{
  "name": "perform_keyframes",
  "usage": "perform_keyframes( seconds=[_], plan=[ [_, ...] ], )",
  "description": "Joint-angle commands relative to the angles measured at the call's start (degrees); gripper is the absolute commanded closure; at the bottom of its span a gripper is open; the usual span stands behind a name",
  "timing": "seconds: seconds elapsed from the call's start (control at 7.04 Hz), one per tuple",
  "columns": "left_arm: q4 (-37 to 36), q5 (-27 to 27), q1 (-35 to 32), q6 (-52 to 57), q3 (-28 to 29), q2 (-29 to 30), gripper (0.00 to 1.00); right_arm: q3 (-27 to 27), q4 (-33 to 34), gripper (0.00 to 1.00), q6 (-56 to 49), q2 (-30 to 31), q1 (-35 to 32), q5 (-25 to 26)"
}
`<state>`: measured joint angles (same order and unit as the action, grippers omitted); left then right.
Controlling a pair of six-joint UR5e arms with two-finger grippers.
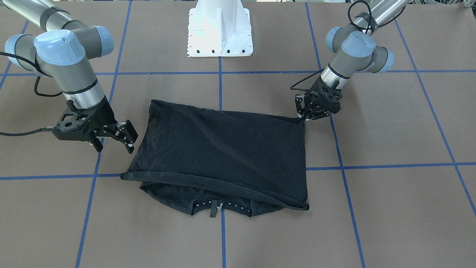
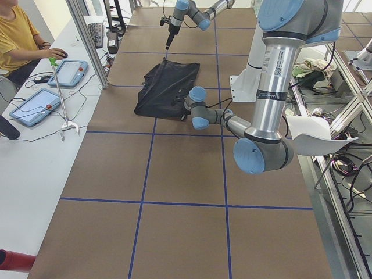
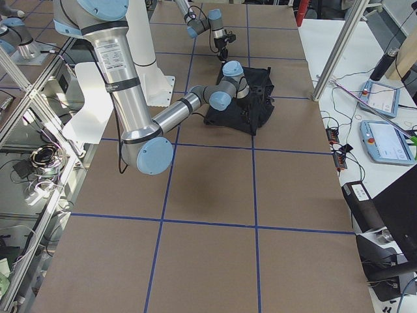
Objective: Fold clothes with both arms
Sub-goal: 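Drag the folded shirt edge with the left gripper toward the left arm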
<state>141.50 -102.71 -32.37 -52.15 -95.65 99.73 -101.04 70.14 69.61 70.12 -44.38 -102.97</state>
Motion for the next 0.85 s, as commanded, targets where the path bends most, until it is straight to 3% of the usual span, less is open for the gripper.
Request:
perform_keyframes(
  seconds=[0.0, 0.14, 0.28, 0.71],
  plan=[
    [-0.5, -0.1, -6.3, 10.8, 1.7, -0.2, 1.0, 0.0, -0.1, 0.0, 0.1, -0.3, 0.4, 0.0],
    [-0.5, -0.2, -10.4, 14.3, 5.6, 0.5, 1.0, 0.0, -0.2, 0.0, 0.1, -0.5, 0.6, -0.1],
    [-0.3, -0.1, -15.1, 18.4, 12.3, 5.2, 1.0, 0.0, -0.2, 0.0, 0.1, -0.6, 0.9, 0.0],
    [-0.2, 0.0, -21.0, 22.5, 36.5, 25.2, 1.0, -1.6, -0.2, 0.0, 1.0, -0.5, 2.1, 0.5]
  ],
)
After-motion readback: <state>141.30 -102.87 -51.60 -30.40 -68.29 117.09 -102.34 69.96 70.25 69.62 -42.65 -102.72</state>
